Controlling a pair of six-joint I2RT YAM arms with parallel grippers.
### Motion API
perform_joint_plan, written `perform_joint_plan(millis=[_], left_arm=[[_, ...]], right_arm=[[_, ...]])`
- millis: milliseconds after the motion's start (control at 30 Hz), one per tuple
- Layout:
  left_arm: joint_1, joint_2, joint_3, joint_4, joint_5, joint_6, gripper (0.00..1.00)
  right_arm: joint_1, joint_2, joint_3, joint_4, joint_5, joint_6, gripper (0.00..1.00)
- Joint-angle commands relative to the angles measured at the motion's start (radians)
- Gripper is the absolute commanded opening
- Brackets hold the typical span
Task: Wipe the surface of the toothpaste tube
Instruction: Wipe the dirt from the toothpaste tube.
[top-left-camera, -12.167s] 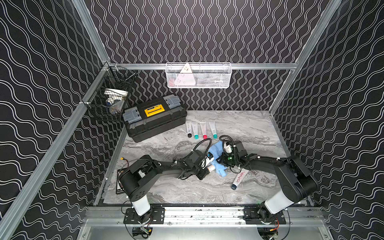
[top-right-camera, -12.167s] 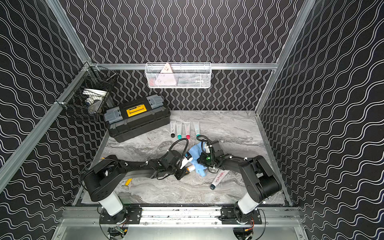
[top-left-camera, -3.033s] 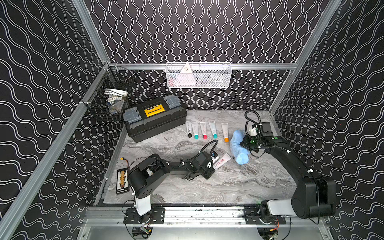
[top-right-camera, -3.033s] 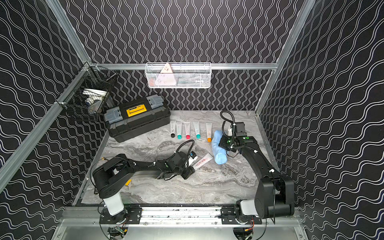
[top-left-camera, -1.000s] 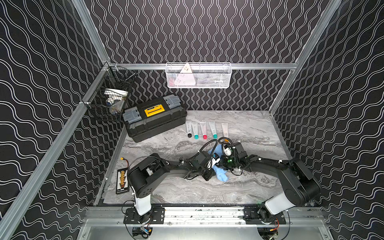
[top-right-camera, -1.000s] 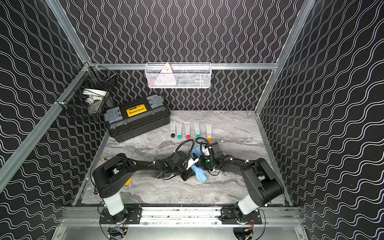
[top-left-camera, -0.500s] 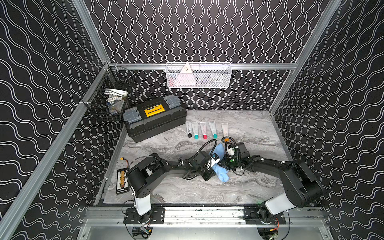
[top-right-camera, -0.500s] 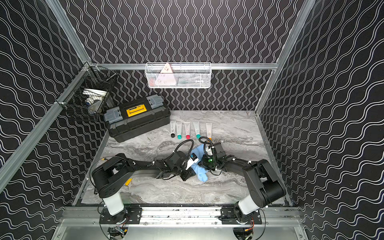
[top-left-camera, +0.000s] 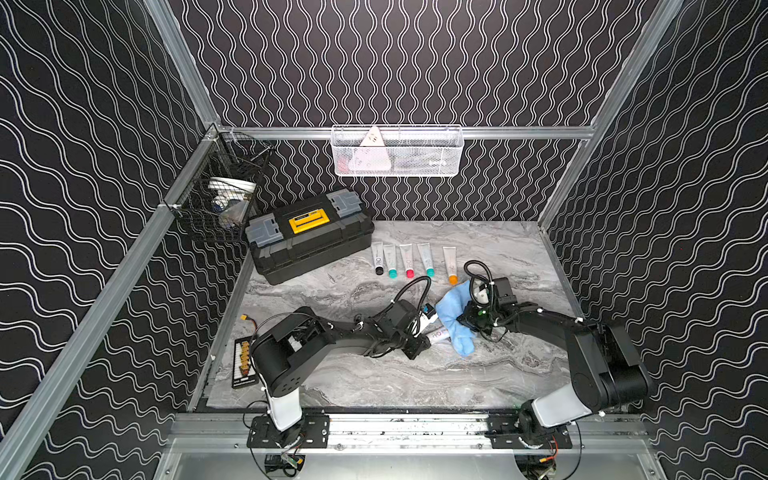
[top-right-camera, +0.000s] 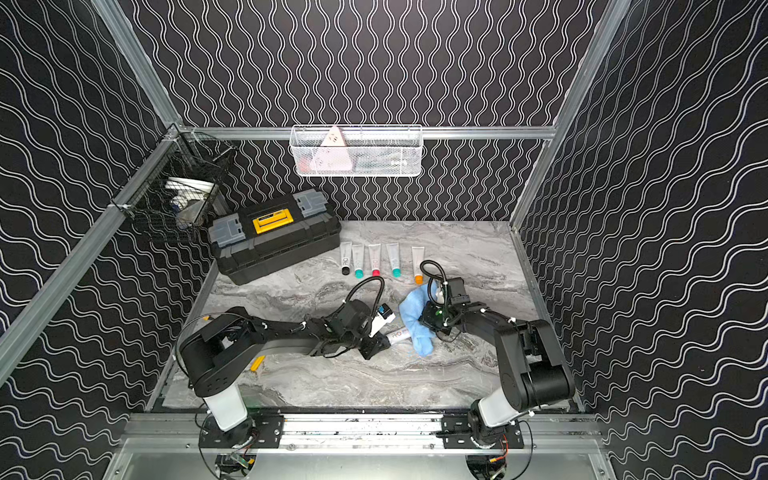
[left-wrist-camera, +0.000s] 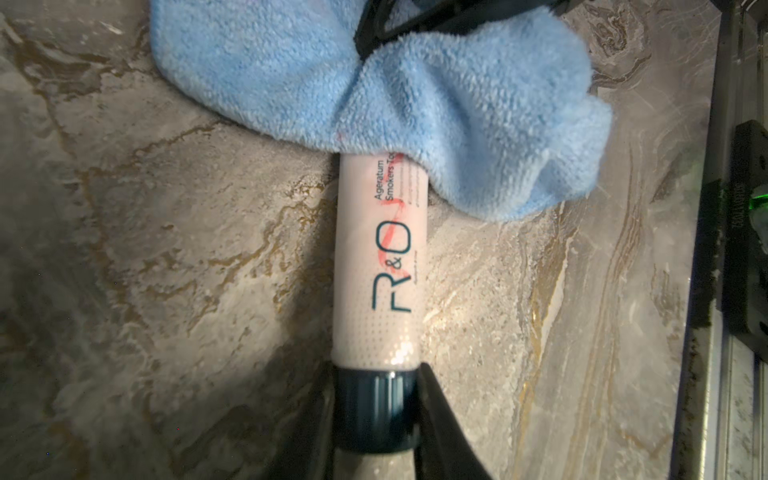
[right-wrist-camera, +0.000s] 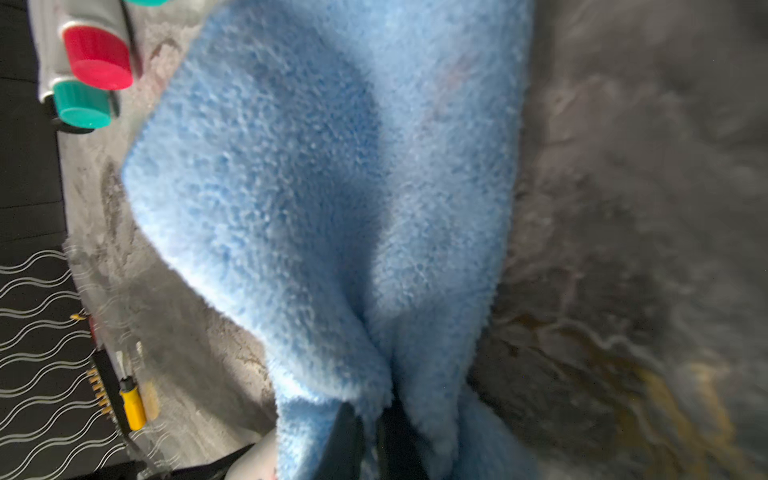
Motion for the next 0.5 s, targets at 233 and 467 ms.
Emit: perform_joint_plan(millis=[233, 467], left_arm=[[0.018, 0.01, 0.006, 0.009, -0.029, -0.017, 0.1], [0.02, 0.017, 0.011, 0.006, -0.029, -0.022, 0.1]], right_arm=[[-0.005, -0.034, 0.015, -0.152, 0.135, -0.059, 0.0], [0.05, -0.039, 0.004, -0.129, 0.063, -0.049, 0.0]])
